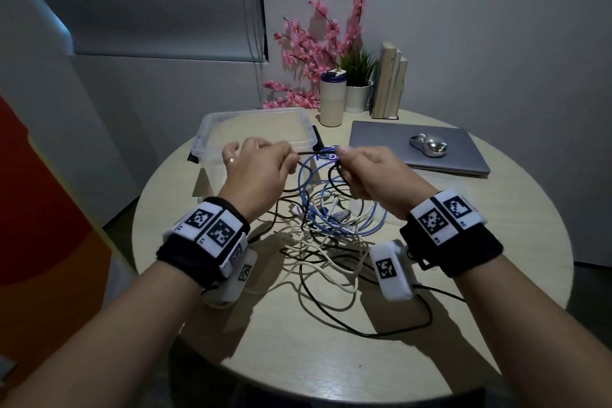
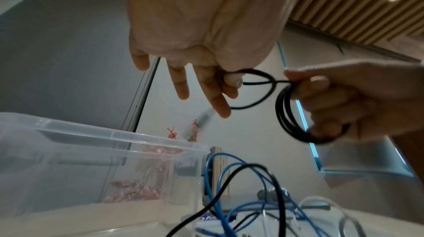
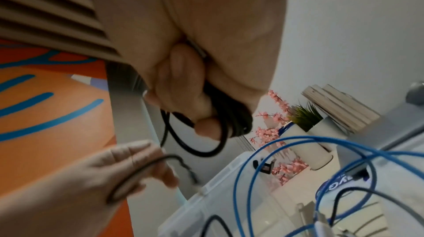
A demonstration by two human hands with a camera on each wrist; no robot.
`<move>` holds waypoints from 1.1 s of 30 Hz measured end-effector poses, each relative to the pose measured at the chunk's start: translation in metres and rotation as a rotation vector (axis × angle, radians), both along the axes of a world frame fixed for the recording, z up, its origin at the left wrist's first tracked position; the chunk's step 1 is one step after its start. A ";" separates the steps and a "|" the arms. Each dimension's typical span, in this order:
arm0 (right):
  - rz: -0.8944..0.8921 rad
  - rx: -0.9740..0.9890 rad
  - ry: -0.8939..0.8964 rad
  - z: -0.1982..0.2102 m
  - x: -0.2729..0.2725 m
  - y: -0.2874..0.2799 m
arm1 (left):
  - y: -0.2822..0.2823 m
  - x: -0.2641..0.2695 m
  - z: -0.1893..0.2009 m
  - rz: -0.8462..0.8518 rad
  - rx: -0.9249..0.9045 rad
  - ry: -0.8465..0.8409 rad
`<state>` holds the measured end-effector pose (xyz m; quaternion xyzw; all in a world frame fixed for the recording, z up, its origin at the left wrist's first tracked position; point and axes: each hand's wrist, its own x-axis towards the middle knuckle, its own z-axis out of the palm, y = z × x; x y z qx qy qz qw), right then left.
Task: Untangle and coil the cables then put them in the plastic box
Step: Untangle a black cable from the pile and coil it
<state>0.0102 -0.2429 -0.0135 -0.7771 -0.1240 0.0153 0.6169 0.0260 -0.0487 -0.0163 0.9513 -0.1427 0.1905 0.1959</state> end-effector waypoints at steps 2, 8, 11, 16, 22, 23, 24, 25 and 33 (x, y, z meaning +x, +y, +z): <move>-0.001 0.269 0.068 0.006 0.000 -0.002 | -0.001 -0.003 -0.007 -0.003 0.082 0.054; -0.092 0.666 0.062 0.021 -0.001 -0.005 | -0.014 -0.011 -0.019 -0.090 0.246 0.140; -0.052 0.818 0.051 0.023 0.000 -0.002 | -0.023 -0.016 -0.021 -0.181 0.319 0.155; -0.187 0.757 -0.066 0.015 0.008 -0.006 | -0.027 -0.022 -0.025 -0.365 0.350 0.229; -0.342 -0.231 -0.300 0.003 0.008 -0.017 | -0.018 -0.022 -0.021 -0.443 0.066 0.137; -0.316 -0.366 -0.308 0.002 0.006 -0.017 | -0.015 -0.019 -0.018 -0.426 -0.007 0.082; -0.290 -0.480 -0.300 0.001 0.005 -0.016 | -0.011 -0.017 -0.016 -0.411 -0.066 0.024; -0.264 -0.573 -0.281 0.001 0.004 -0.015 | -0.008 -0.014 -0.014 -0.399 -0.101 -0.036; 0.005 -0.431 -0.103 0.005 -0.011 -0.004 | 0.013 0.005 -0.007 -0.249 0.032 -0.292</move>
